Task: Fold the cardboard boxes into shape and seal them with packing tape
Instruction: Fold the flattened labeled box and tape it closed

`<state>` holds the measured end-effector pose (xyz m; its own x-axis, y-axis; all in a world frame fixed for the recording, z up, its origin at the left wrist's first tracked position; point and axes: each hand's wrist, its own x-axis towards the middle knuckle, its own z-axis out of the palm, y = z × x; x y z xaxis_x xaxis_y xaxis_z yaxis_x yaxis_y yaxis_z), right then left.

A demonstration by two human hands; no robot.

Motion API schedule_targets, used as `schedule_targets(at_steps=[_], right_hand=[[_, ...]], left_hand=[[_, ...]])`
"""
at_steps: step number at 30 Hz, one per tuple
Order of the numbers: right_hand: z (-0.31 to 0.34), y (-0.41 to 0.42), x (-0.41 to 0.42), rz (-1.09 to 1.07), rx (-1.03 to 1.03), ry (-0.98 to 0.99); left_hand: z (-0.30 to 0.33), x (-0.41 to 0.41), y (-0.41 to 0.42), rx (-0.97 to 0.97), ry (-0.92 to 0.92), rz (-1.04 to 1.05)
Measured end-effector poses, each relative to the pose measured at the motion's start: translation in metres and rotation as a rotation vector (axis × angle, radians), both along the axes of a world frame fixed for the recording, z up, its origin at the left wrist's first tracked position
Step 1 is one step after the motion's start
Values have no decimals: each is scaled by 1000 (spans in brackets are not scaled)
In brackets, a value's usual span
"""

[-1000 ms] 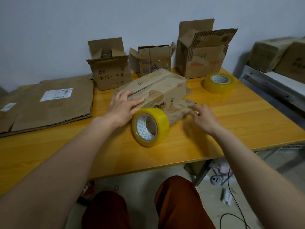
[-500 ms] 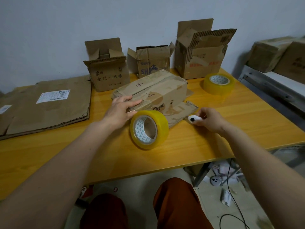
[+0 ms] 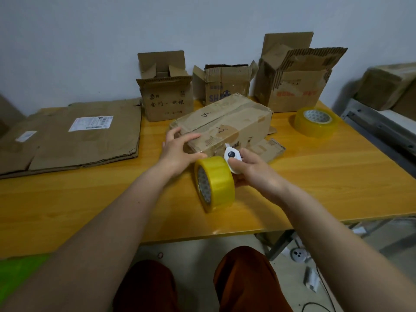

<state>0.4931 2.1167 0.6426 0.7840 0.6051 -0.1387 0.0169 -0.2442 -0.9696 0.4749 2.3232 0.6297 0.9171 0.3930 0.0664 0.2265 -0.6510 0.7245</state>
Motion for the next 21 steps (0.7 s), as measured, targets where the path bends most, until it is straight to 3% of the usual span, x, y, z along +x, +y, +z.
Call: schedule_targets(at_steps=[2,7,9,12,14,17,21], right_hand=[[8,0,-2,31,-69,-49],[26,3,-2,150,-164,-14],[25,9,0,116,-190,-42],[21,25,13,-105,-222,-441],[21,37,27,-72,-192,-632],[13,53,54,13,-304,-692],[-6,56,68,-92,-399,-729]], left_hand=[[1,0,-2,-178,16,90],[-2,-2,-16,-893,64,269],[-3,-3,-16,-893,168,242],[0,-3,-8,-801,200,170],[4,-4,-6,-757,212,136],[4,-6,-8,-670,258,100],[5,-2,-7,-721,245,72]])
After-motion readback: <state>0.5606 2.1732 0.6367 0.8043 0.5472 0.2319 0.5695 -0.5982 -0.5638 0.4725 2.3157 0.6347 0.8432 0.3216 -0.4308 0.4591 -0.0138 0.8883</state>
